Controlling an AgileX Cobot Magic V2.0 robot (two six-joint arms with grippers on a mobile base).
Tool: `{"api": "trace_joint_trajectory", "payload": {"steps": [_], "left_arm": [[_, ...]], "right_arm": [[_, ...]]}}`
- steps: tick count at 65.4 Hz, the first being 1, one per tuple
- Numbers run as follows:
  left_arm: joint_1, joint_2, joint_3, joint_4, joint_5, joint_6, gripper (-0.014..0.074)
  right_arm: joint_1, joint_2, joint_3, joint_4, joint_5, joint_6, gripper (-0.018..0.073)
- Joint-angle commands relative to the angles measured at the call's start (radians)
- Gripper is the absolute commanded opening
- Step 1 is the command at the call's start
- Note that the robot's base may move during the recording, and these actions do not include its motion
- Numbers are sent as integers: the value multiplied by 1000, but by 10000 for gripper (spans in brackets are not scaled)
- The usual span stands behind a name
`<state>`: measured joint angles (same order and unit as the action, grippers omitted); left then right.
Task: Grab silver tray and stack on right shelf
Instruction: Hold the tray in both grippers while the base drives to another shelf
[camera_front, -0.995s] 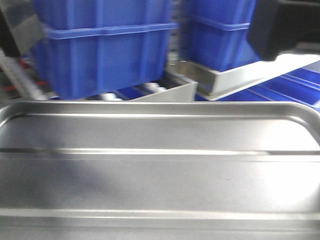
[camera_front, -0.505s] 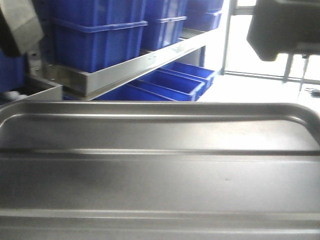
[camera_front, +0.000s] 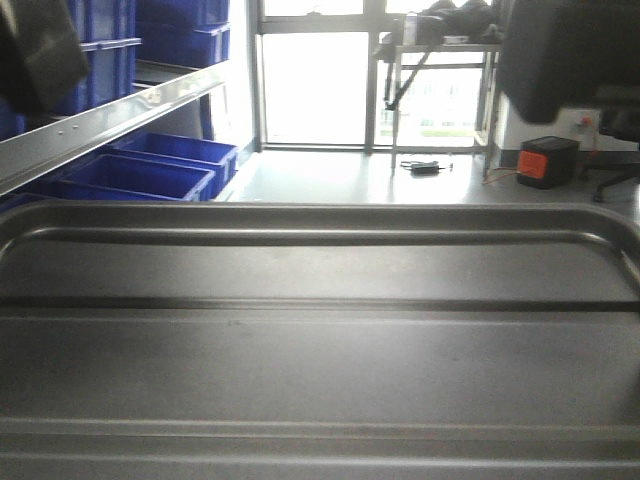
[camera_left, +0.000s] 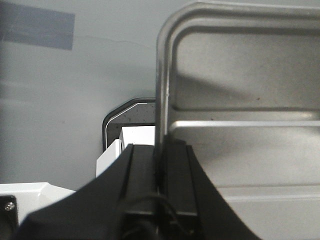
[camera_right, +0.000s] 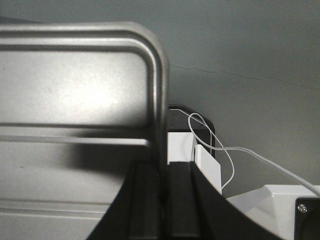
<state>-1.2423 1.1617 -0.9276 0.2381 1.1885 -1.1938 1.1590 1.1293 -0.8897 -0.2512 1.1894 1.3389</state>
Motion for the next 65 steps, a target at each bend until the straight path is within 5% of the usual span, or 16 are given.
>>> {"api": "trace_joint_trajectory", "payload": {"steps": [1, 65], "left_arm": [[-5, -23, -21, 25, 148, 3, -91], [-5, -23, -21, 25, 148, 3, -91]], "right_arm": [[-4, -22, -26, -53, 102, 1, 60], [-4, -22, -26, -53, 102, 1, 60]]}}
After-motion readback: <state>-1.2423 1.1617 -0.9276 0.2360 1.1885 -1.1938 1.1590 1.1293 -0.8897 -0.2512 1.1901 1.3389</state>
